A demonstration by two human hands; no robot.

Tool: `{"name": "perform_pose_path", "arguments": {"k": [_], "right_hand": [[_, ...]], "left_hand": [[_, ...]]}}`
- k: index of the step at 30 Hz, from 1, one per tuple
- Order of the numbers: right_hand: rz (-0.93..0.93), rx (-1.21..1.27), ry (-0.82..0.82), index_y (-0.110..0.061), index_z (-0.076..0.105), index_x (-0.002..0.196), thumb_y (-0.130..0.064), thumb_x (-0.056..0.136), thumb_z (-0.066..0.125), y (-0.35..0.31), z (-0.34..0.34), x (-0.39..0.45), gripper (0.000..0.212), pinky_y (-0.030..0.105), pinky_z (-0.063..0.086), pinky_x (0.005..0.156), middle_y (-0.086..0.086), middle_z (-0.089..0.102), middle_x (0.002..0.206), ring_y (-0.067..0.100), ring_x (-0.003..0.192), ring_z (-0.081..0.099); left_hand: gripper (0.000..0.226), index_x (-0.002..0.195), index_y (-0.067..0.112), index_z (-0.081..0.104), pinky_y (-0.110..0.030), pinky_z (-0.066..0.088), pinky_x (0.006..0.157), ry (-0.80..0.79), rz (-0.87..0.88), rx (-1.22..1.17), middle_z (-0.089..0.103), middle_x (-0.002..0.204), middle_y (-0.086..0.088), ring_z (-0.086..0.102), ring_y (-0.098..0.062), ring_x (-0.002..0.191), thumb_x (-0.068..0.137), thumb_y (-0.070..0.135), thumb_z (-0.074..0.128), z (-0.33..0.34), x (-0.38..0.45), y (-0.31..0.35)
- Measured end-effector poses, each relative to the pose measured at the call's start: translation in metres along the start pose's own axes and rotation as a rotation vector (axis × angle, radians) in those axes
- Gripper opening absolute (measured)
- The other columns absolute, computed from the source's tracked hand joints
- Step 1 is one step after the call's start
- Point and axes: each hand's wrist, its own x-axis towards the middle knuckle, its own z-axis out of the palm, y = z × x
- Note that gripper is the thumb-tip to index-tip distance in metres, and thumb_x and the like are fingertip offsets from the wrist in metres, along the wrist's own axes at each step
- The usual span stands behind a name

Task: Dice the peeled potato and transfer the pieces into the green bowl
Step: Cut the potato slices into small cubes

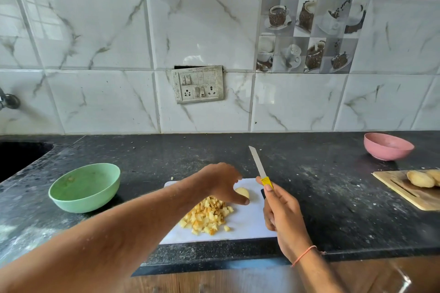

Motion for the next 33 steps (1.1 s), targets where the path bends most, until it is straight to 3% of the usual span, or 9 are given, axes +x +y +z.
{"name": "perform_pose_path", "arguments": {"k": [3, 7, 11, 16, 19, 22, 26, 30, 33], "right_hand": [[0.003, 0.001, 0.001, -0.034, 0.076, 0.12, -0.034, 0.104, 0.057, 0.0, -0.001, 0.001, 0.025, 0.032, 0.012, 0.052, 0.01, 0.022, 0.065, 0.019, 0.056, 0.018], [0.011, -0.003, -0.007, -0.034, 0.077, 0.118, -0.033, 0.104, 0.056, -0.003, 0.0, 0.001, 0.025, 0.034, 0.012, 0.053, 0.012, 0.021, 0.066, 0.025, 0.061, 0.015], [-0.001, 0.017, -0.006, -0.032, 0.077, 0.118, -0.031, 0.105, 0.056, -0.001, -0.002, 0.001, 0.025, 0.028, 0.013, 0.051, 0.005, 0.023, 0.06, 0.017, 0.055, 0.016], [-0.012, 0.004, -0.024, -0.03, 0.076, 0.121, -0.029, 0.107, 0.053, 0.001, -0.003, 0.0, 0.027, 0.028, 0.014, 0.05, 0.005, 0.023, 0.062, 0.015, 0.054, 0.017], [-0.018, -0.019, -0.028, -0.028, 0.075, 0.122, -0.027, 0.107, 0.053, 0.002, -0.002, 0.001, 0.027, 0.025, 0.017, 0.047, 0.005, 0.024, 0.062, 0.014, 0.053, 0.018], [-0.038, -0.087, -0.043, -0.028, 0.076, 0.119, -0.021, 0.108, 0.053, 0.002, 0.001, 0.0, 0.026, 0.023, 0.02, 0.045, 0.005, 0.024, 0.063, 0.016, 0.053, 0.02], [-0.133, -0.415, -0.066, -0.044, 0.071, 0.121, -0.029, 0.107, 0.054, 0.005, 0.012, -0.007, 0.027, 0.031, 0.033, 0.054, -0.005, 0.039, 0.067, 0.014, 0.056, 0.035], [-0.159, -0.804, -0.135, -0.05, 0.056, 0.14, -0.032, 0.108, 0.046, 0.002, 0.034, -0.021, 0.038, 0.042, 0.047, 0.073, -0.008, 0.051, 0.06, 0.013, 0.057, 0.05], [-0.204, -1.064, -0.319, -0.055, 0.028, 0.155, -0.035, 0.109, 0.037, -0.006, 0.071, -0.05, 0.051, 0.035, 0.036, 0.053, -0.003, 0.051, 0.055, 0.015, 0.054, 0.049]], "left_hand": [[0.082, 0.149, 0.019, 0.057, -0.042, 0.05, 0.107, -0.05, 0.015, 0.023, 0.062, 0.145, -0.002, 0.057, -0.027, 0.134, 0.087, 0.072, 0.068, 0.006, 0.013, 0.008], [0.064, 0.137, 0.018, 0.069, -0.035, 0.052, 0.097, -0.026, 0.042, -0.019, 0.071, 0.132, -0.001, 0.065, -0.025, 0.121, 0.09, 0.06, 0.074, 0.008, 0.021, 0.003], [0.058, 0.129, 0.026, 0.073, -0.029, 0.054, 0.093, 0.042, 0.005, -0.217, 0.073, 0.123, 0.008, 0.069, -0.015, 0.111, 0.083, 0.06, 0.081, 0.008, 0.015, -0.012], [0.061, 0.127, 0.03, 0.071, -0.031, 0.064, 0.084, 0.429, -0.117, -0.781, 0.073, 0.111, 0.015, 0.074, 0.0, 0.09, 0.074, 0.052, 0.092, 0.011, -0.028, -0.05], [0.06, 0.128, 0.026, 0.07, -0.032, 0.065, 0.075, 0.661, -0.19, -1.055, 0.075, 0.114, 0.009, 0.078, -0.011, 0.089, 0.075, 0.043, 0.091, 0.035, -0.085, -0.078], [0.055, 0.125, 0.025, 0.071, -0.022, 0.061, 0.075, 0.832, -0.281, -1.195, 0.077, 0.11, 0.003, 0.077, -0.017, 0.089, 0.075, 0.033, 0.091, 0.063, -0.138, -0.096], [0.061, 0.128, 0.023, 0.068, -0.019, 0.059, 0.077, 0.884, -0.339, -1.216, 0.075, 0.111, -0.002, 0.072, -0.012, 0.086, 0.073, 0.029, 0.092, 0.09, -0.175, -0.105], [0.067, 0.131, 0.03, 0.066, -0.03, 0.06, 0.077, 0.924, -0.426, -1.327, 0.074, 0.112, 0.006, 0.07, -0.007, 0.087, 0.07, 0.041, 0.093, 0.098, -0.179, -0.115], [0.066, 0.131, 0.029, 0.066, -0.026, 0.059, 0.077, 0.903, -0.408, -1.329, 0.075, 0.115, 0.004, 0.071, -0.006, 0.086, 0.072, 0.042, 0.093, 0.1, -0.176, -0.119]]}}
